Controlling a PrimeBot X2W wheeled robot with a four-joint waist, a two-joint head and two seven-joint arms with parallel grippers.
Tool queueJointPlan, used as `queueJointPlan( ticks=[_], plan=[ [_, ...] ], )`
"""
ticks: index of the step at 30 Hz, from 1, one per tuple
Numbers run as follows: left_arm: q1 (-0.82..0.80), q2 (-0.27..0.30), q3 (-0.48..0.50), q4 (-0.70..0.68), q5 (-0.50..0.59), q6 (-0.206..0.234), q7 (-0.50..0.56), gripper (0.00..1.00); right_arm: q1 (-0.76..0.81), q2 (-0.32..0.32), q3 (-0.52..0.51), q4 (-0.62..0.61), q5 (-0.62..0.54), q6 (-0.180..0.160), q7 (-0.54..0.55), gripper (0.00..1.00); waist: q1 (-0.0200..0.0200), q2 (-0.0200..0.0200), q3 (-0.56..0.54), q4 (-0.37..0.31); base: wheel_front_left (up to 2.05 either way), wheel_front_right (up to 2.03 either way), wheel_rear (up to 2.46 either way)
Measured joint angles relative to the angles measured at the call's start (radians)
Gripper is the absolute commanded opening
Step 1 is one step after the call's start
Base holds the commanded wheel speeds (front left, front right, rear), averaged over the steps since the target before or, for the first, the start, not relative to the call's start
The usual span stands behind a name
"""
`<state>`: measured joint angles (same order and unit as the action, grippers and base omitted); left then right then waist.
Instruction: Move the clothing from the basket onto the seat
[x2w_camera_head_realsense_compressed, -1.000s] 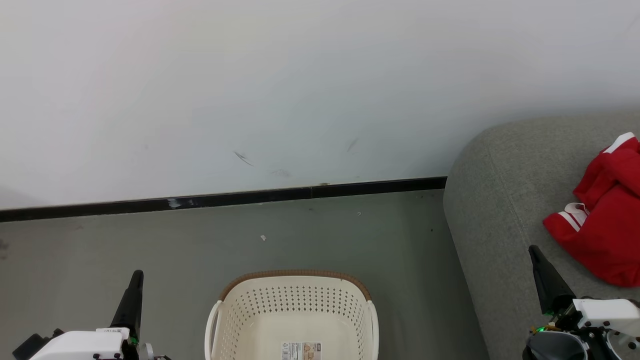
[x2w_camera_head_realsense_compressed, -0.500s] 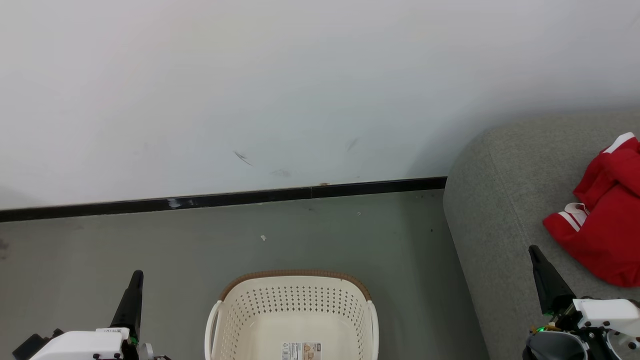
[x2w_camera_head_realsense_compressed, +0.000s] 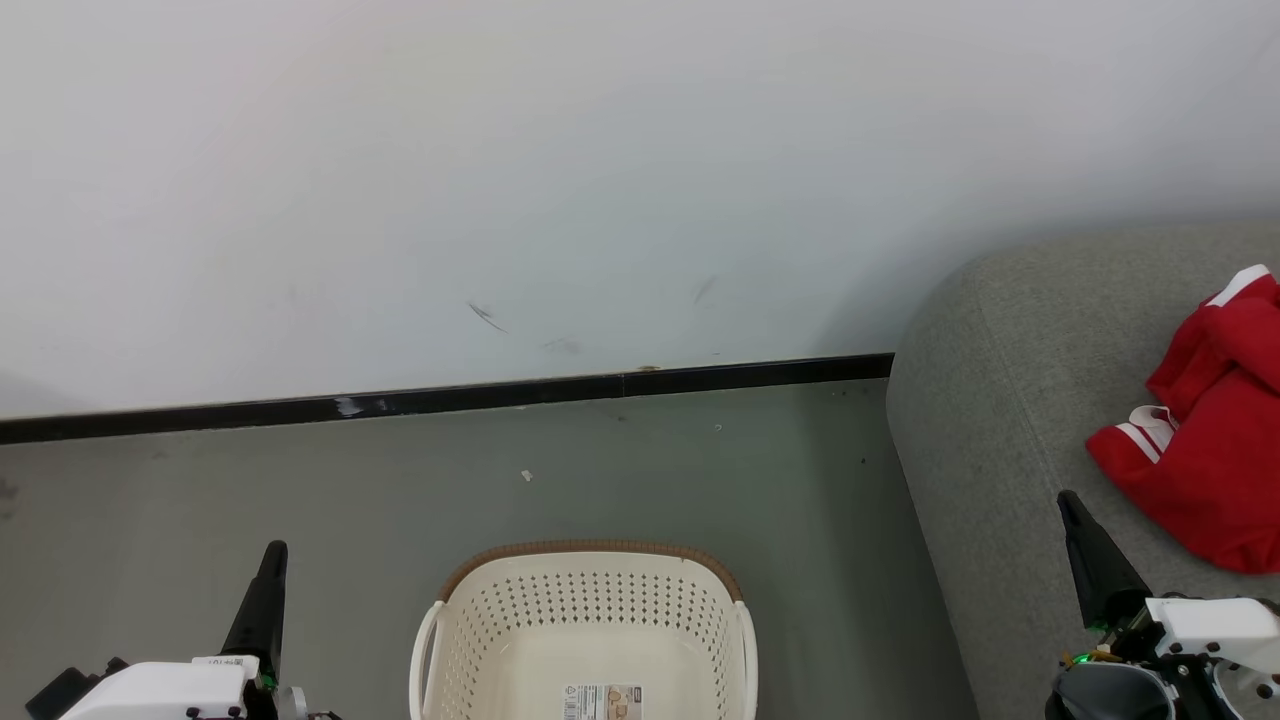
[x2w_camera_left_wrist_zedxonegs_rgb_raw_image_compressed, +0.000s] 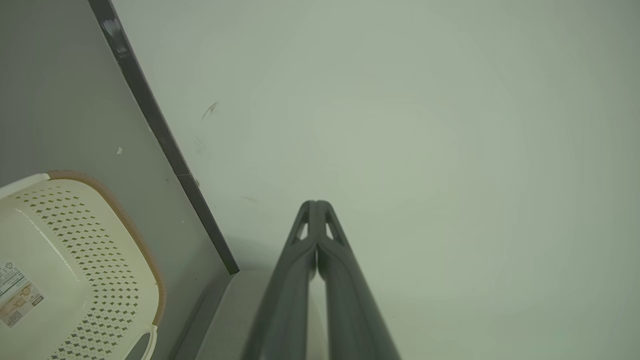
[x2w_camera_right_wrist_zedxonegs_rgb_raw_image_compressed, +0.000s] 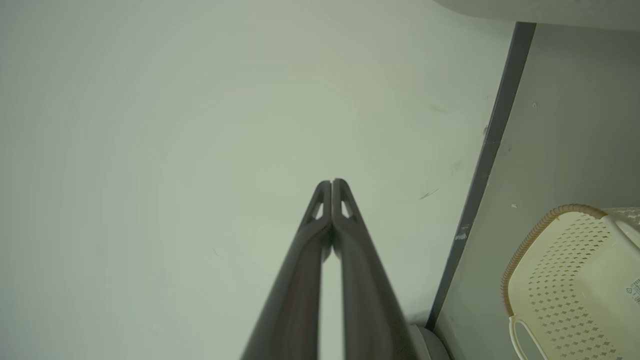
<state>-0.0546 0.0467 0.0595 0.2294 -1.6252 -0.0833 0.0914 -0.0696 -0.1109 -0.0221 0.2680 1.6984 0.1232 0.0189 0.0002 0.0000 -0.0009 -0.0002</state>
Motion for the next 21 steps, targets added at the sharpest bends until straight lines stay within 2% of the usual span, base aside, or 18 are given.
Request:
queueJointPlan(
  ticks=[21],
  plan=[
    [0.000,0.000,0.001,0.002,0.000,0.000,0.000,0.00,0.000,0.000,0.000,0.000,0.000,0.000,0.000,0.00,0.0000,0.0000,0.000,0.000,0.00,0.00,0.00]
  ],
)
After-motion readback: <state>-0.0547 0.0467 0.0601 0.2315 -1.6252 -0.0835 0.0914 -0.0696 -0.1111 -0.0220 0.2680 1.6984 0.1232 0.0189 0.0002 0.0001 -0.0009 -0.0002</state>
